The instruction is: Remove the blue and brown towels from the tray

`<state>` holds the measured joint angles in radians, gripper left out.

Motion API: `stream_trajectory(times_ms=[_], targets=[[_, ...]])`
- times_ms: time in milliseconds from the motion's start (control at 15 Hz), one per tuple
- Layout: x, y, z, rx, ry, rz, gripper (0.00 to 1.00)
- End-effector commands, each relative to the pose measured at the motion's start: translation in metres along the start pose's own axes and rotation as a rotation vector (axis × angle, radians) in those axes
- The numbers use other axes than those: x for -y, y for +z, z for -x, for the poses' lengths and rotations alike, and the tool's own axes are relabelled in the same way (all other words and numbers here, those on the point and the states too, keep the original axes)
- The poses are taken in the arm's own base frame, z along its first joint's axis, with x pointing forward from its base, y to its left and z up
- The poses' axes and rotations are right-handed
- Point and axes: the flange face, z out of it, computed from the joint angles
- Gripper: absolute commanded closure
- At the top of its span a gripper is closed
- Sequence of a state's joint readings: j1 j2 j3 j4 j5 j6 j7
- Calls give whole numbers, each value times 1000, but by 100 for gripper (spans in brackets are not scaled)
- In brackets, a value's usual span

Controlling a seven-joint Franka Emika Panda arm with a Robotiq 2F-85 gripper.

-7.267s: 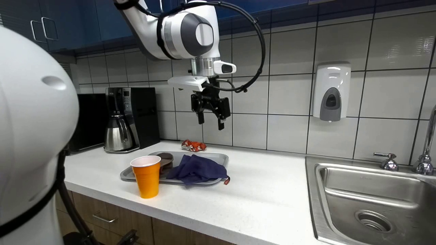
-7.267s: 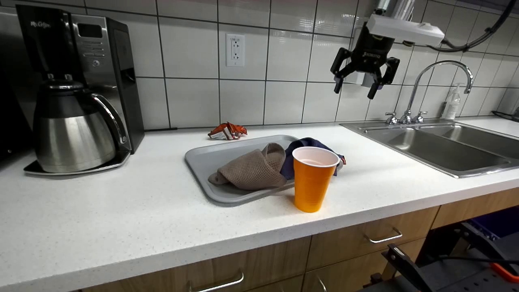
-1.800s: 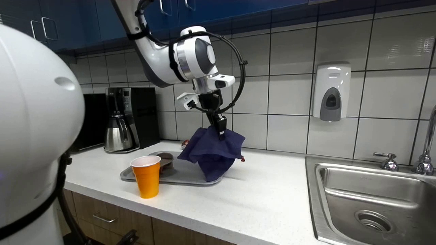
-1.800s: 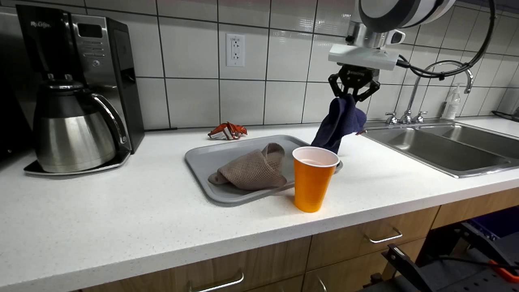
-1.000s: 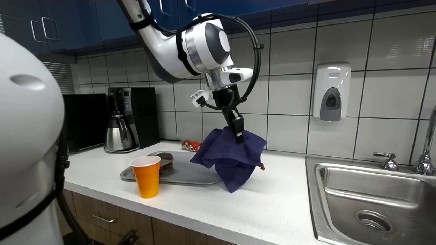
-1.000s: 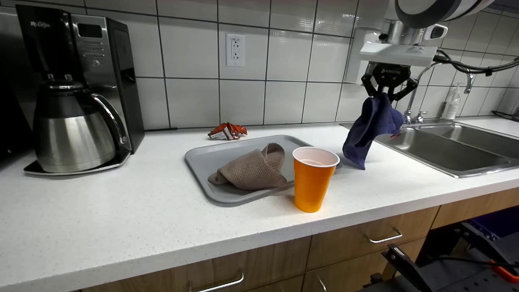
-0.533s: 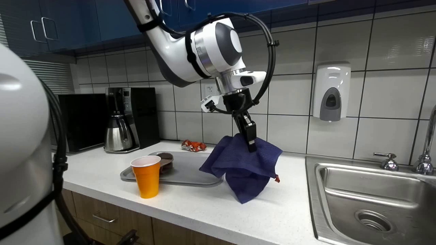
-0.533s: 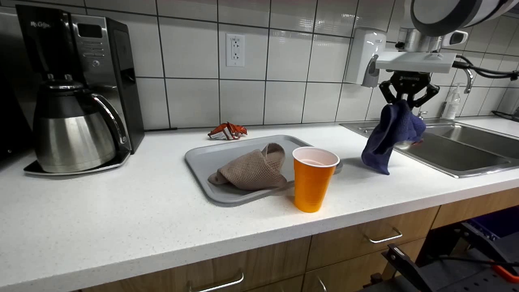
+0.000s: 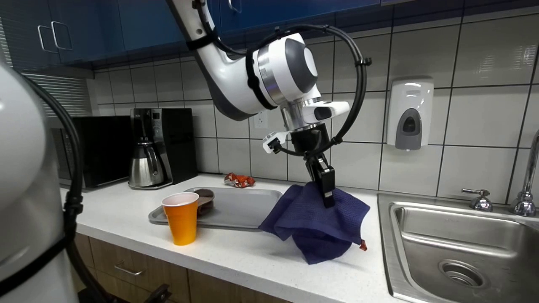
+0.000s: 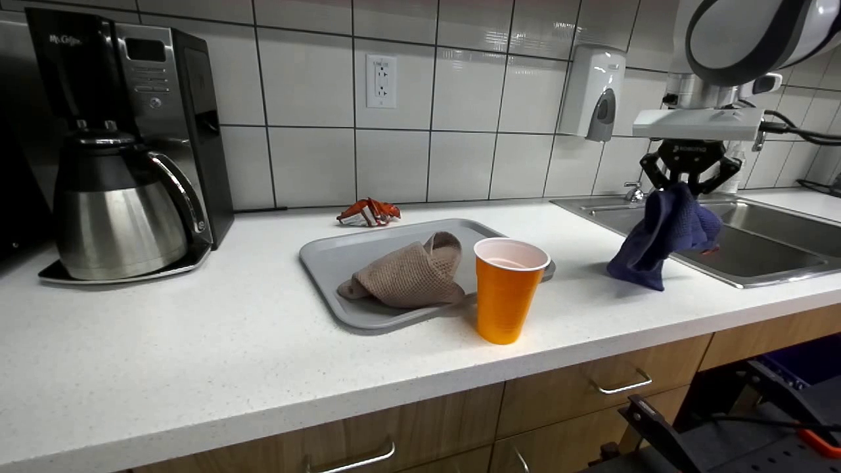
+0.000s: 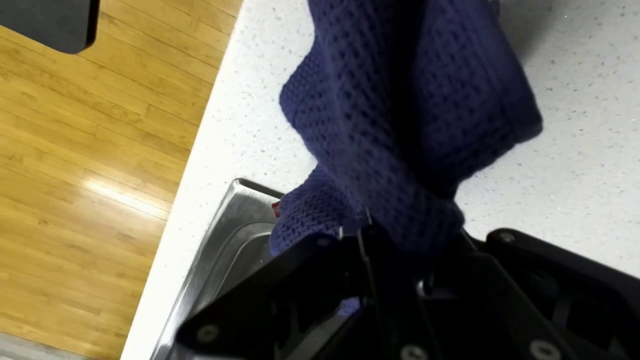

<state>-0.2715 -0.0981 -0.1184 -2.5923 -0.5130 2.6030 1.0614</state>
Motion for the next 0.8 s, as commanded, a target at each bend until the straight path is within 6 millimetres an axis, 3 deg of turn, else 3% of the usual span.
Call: stream_trajectory(times_ms=[0, 733], targets=[[-1, 17, -8, -9, 18, 17, 97], [10, 66, -21, 11, 12, 27, 97]])
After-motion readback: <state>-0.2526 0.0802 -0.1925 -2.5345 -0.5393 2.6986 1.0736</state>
